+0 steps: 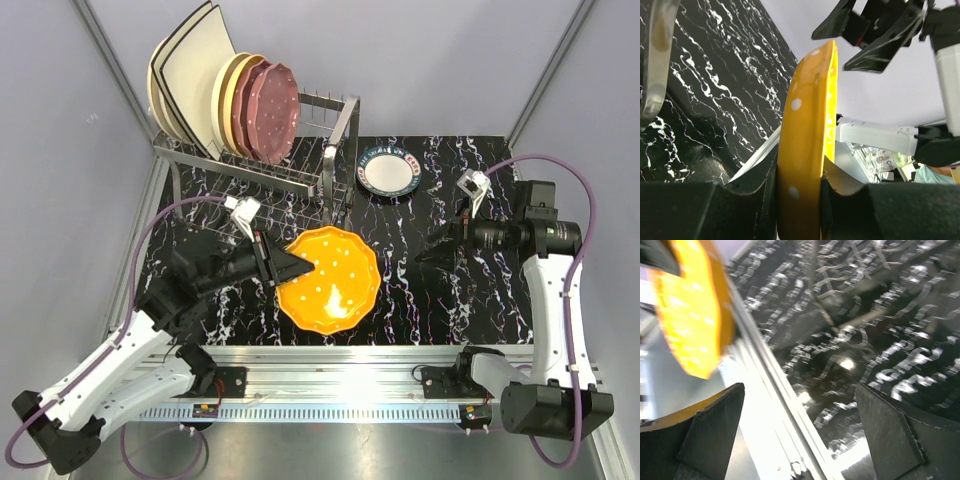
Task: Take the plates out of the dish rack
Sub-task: Pass the plate from the left arm to the right
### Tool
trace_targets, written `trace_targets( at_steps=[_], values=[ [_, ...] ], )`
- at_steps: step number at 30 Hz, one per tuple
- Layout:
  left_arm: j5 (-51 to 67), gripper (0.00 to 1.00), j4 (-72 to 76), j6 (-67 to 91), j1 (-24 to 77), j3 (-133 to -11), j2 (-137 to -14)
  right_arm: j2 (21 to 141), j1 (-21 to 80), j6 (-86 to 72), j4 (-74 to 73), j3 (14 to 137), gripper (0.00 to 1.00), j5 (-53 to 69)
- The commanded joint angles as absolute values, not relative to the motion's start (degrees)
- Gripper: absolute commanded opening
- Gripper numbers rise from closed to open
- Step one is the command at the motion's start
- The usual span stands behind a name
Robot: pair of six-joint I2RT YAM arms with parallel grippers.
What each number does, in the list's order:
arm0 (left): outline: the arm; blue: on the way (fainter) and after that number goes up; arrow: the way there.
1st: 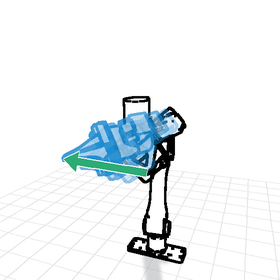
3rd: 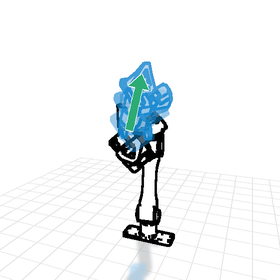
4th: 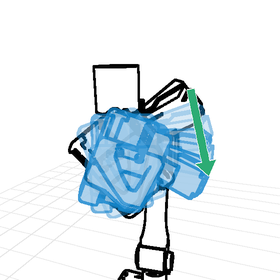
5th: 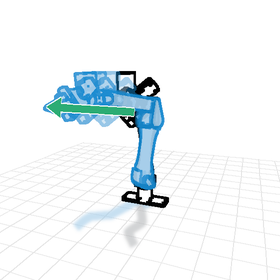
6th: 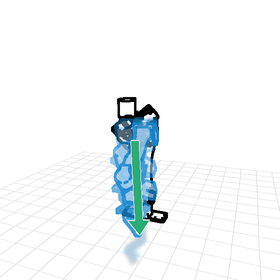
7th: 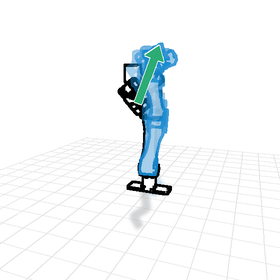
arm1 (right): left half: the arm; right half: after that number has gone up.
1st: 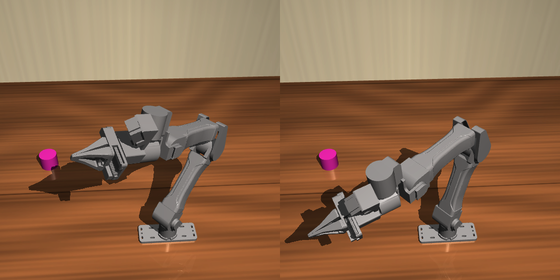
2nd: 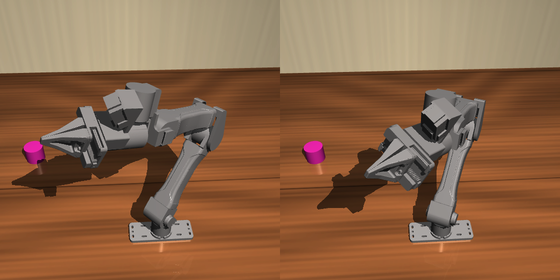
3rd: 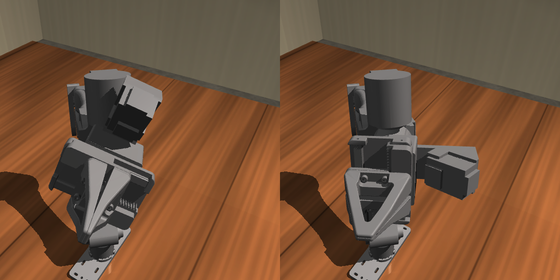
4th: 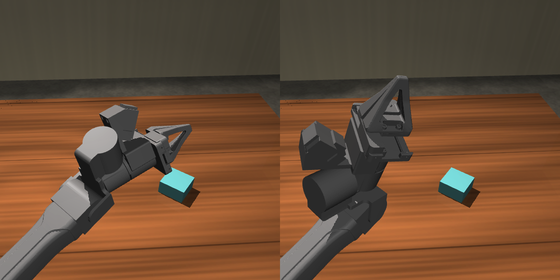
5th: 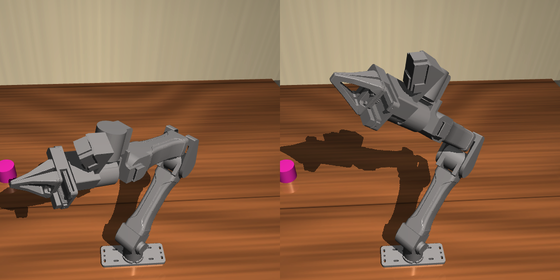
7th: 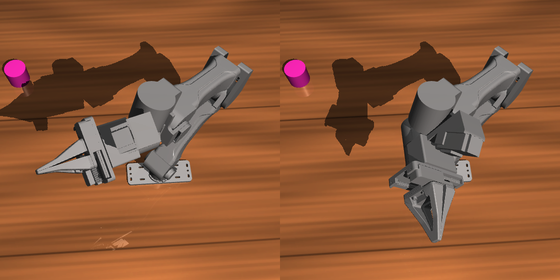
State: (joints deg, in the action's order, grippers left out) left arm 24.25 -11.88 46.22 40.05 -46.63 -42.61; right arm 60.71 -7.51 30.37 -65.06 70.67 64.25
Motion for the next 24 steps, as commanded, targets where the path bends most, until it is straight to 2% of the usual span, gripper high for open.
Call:
trace_targets(
  at_steps=[1,7,24],
  values=[
    [27.6,0.0,3.3,49.2,39.9,-46.2,-41.9,62.7,-6.9,27.9,-67.0,72.4,1.0,73.4],
    [27.3,0.0,8.2,50.5,39.8,-43.1,-43.8,65.0,2.1,19.8,-59.0,70.1,1.0,73.4],
    [26.6,0.0,17.7,53.6,40.0,-40.3,-49.7,72.8,17.7,5.8,-41.7,66.3,0.98,70.1]
  ],
)
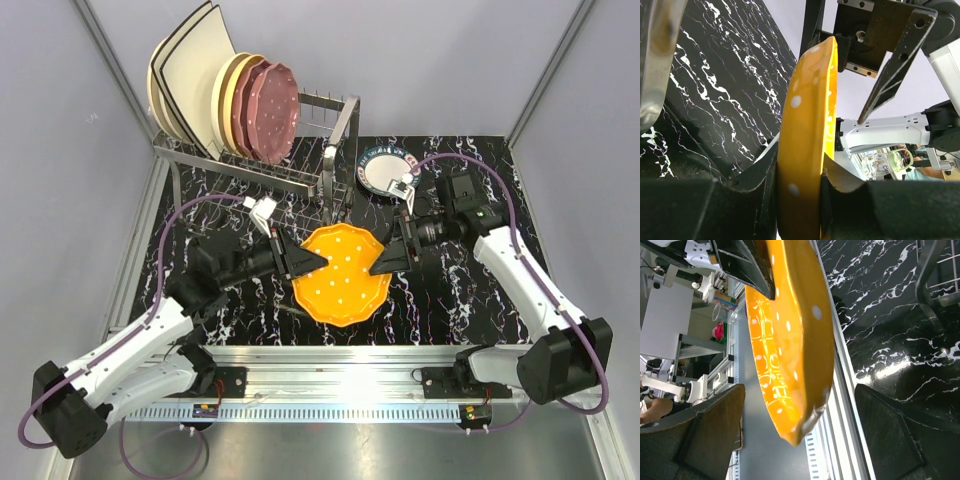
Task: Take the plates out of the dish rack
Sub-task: Pass the plate from the left arm to the right
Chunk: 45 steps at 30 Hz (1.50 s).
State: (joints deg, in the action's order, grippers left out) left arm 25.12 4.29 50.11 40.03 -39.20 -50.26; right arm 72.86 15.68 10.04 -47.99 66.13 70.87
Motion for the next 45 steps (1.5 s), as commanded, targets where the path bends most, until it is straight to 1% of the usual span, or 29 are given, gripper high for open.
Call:
trace_targets(
  at_steps=[1,2,4,5,7,8,11,12,13,17,19,20,22,23,24,25,26,28,29,30,31,32,33,35,37,40,41,43,45],
  values=[
    [26.3,0.0,18.1,53.6,40.0,-40.2,-49.7,73.2,17.8,4.6,-40.5,65.9,0.97,70.2],
    [26.1,0.0,18.2,53.7,40.0,-40.0,-49.7,73.4,17.9,2.8,-38.9,65.4,0.91,70.9],
    [25.6,0.0,18.7,53.7,40.0,-39.6,-50.0,74.3,18.1,1.7,-37.9,65.1,0.85,71.6],
    [25.3,0.0,19.1,53.7,39.9,-39.3,-50.2,74.4,18.1,0.4,-36.4,64.6,0.78,73.0],
    [24.7,0.0,20.3,54.1,40.0,-38.7,-50.3,75.1,18.1,-1.7,-35.3,64.0,0.71,74.7],
    [24.7,0.0,20.7,54.5,39.9,-38.4,-50.4,75.1,18.3,-3.5,-33.6,63.2,0.66,75.5],
    [24.2,0.0,22.2,54.8,40.0,-37.9,-50.5,75.5,18.9,-5.4,-31.3,62.0,0.63,76.4],
    [23.9,0.0,22.6,55.1,40.0,-37.9,-50.6,75.6,18.8,-6.0,-30.5,61.5,0.57,76.9],
    [23.8,0.0,23.0,55.1,40.0,-37.7,-50.7,75.6,18.8,-6.7,-29.8,61.3,0.54,77.3],
    [23.2,0.0,24.3,55.5,40.0,-37.1,-50.8,75.8,19.1,-9.0,-27.7,60.3,0.52,79.4],
    [23.2,0.0,24.6,55.5,39.9,-37.1,-51.1,75.7,19.2,-9.5,-26.9,59.9,0.46,79.6],
    [23.2,0.0,24.8,55.6,40.0,-37.0,-51.2,75.5,19.2,-10.1,-25.9,59.4,0.4,79.8],
    [22.9,0.0,24.9,55.5,39.9,-36.8,-51.3,75.4,19.2,-11.1,-24.6,59.0,0.32,80.5],
    [22.8,0.0,25.0,55.5,39.9,-36.7,-51.4,75.2,19.2,-12.0,-23.3,58.5,0.22,81.2],
    [22.7,0.0,25.0,55.5,40.0,-36.7,-51.6,75.2,19.2,-12.6,-22.6,58.4,0.15,81.6],
    [22.2,0.0,25.0,55.5,40.0,-36.6,-51.6,75.1,19.2,-13.2,-22.1,58.3,0.05,82.3],
    [22.2,0.0,25.1,55.8,40.0,-36.5,-51.7,75.1,19.2,-13.3,-21.8,58.3,0.0,82.5],
    [22.6,0.09,25.2,55.8,40.0,-36.5,-51.7,74.4,18.8,-13.4,-21.6,58.3,0.0,83.3],
    [22.6,0.19,25.1,55.7,40.0,-36.6,-51.5,73.8,18.4,-13.4,-21.4,58.2,0.0,83.6],
    [23.1,0.43,24.9,55.2,40.0,-36.7,-51.3,73.3,17.6,-14.0,-20.7,58.0,0.0,83.7],
    [23.2,0.55,23.2,54.5,39.9,-37.1,-51.1,72.1,15.8,-16.2,-19.5,57.1,0.0,83.9],
    [23.1,0.62,21.9,53.1,39.9,-37.8,-50.4,71.4,14.3,-17.5,-17.0,56.6,0.0,83.9],
    [22.9,0.72,20.8,52.2,40.0,-38.1,-49.9,70.7,12.8,-18.6,-15.8,55.9,0.0,83.9],
    [22.3,0.77,16.8,49.0,39.9,-39.3,-48.2,68.5,8.2,-20.0,-14.7,54.6,0.0,83.4],
    [21.9,0.85,12.9,46.5,39.9,-39.9,-46.9,66.6,5.1,-18.8,-15.4,54.1,0.0,81.9],
    [21.0,0.93,6.3,39.6,39.8,-42.0,-44.0,65.2,-1.8,-13.7,-21.2,55.5,0.0,79.6],
    [20.4,0.94,4.1,35.0,39.9,-43.7,-42.4,65.0,-4.9,-11.6,-26.3,56.3,0.0,78.5],
    [17.7,0.95,-3.2,30.3,39.9,-45.3,-40.8,65.0,-7.5,-5.2,-31.9,59.1,0.0,74.4],
    [14.0,0.96,-9.1,24.1,39.8,-47.0,-38.3,65.1,-11.1,-2.7,-36.7,60.5,0.0,72.1]
  ],
)
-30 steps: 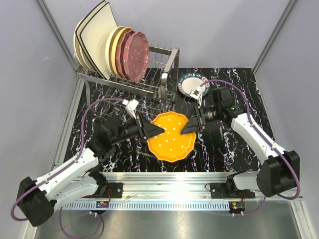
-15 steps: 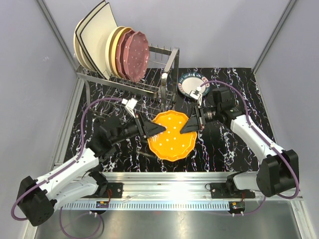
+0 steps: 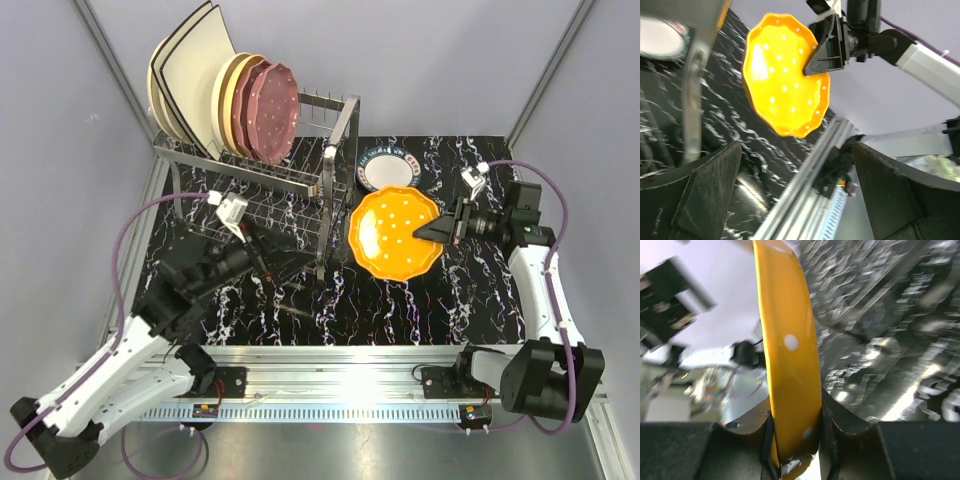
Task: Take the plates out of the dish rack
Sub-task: Pass the plate from the left arm to the right, then place the plate on the table
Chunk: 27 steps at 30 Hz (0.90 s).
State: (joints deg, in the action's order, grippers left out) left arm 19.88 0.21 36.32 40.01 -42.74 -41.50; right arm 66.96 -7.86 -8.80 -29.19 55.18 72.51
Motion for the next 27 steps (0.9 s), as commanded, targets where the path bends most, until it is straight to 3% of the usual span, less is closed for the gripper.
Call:
trace_targets(
  at_steps=[1,7,12,19,27],
  values=[
    [12.4,0.96,-10.7,22.3,39.9,-47.3,-37.3,65.4,-12.2,-1.9,-37.4,61.3,0.0,70.0],
    [-1.4,0.99,-17.7,11.6,39.9,-44.0,-28.2,66.7,-17.0,-2.2,-36.0,61.6,0.0,56.4],
    [-10.4,0.99,-20.7,6.9,39.9,-40.3,-23.5,71.3,-19.2,-8.6,-25.2,60.2,0.0,48.3],
    [-13.2,0.99,-21.1,5.2,39.9,-37.5,-20.9,79.5,-19.9,-21.9,-5.7,59.8,0.0,36.2],
    [-15.0,0.99,-21.7,4.7,39.9,-37.0,-20.8,95.1,-19.9,-35.1,6.2,65.4,0.0,27.1]
  ],
)
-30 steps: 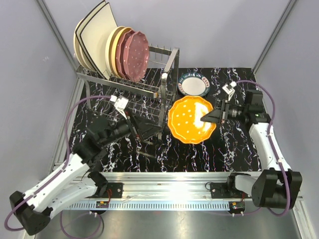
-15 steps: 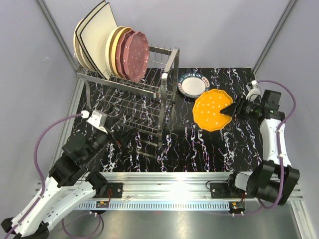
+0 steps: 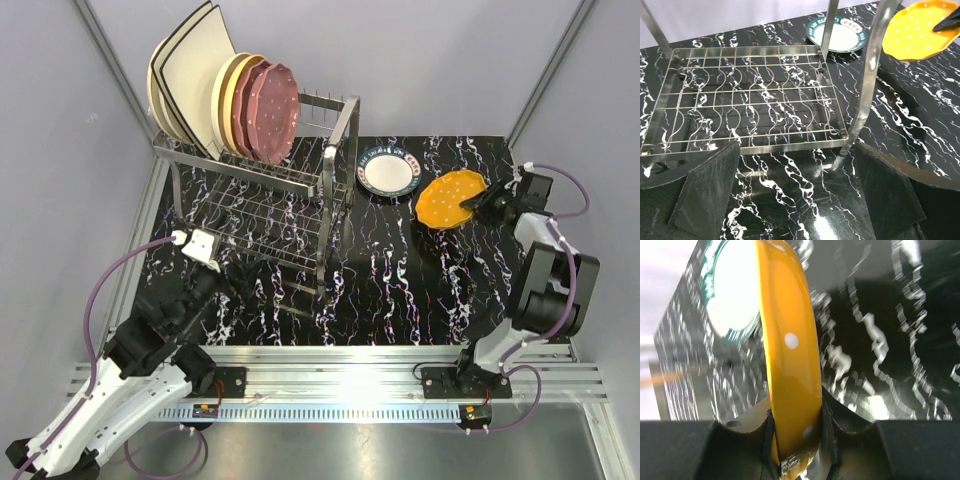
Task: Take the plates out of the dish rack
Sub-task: Place the plate on the table
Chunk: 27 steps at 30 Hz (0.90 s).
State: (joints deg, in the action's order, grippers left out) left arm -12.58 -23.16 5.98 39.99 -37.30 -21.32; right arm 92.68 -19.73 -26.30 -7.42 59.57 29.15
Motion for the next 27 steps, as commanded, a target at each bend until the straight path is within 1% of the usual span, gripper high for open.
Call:
trace_targets(
  at_steps=[1,11,17,22,27],
  values=[
    [-15.1,0.99,-21.8,4.7,39.9,-36.9,-20.7,96.2,-20.0,-36.9,8.3,66.5,0.0,26.4],
    [-16.3,0.99,-21.7,4.2,39.9,-36.5,-20.0,107.6,-19.9,-44.2,16.4,72.5,0.0,22.6],
    [-15.9,0.99,-21.3,4.2,39.9,-36.1,-19.9,116.3,-19.9,-48.5,20.1,78.9,0.0,22.9],
    [-15.6,0.99,-20.9,4.0,39.9,-35.9,-19.3,121.4,-19.8,-50.2,20.9,84.7,0.0,23.8],
    [-16.0,0.99,-21.0,4.0,39.9,-35.8,-19.1,124.8,-19.7,-50.5,20.8,87.9,0.06,24.1]
  ],
)
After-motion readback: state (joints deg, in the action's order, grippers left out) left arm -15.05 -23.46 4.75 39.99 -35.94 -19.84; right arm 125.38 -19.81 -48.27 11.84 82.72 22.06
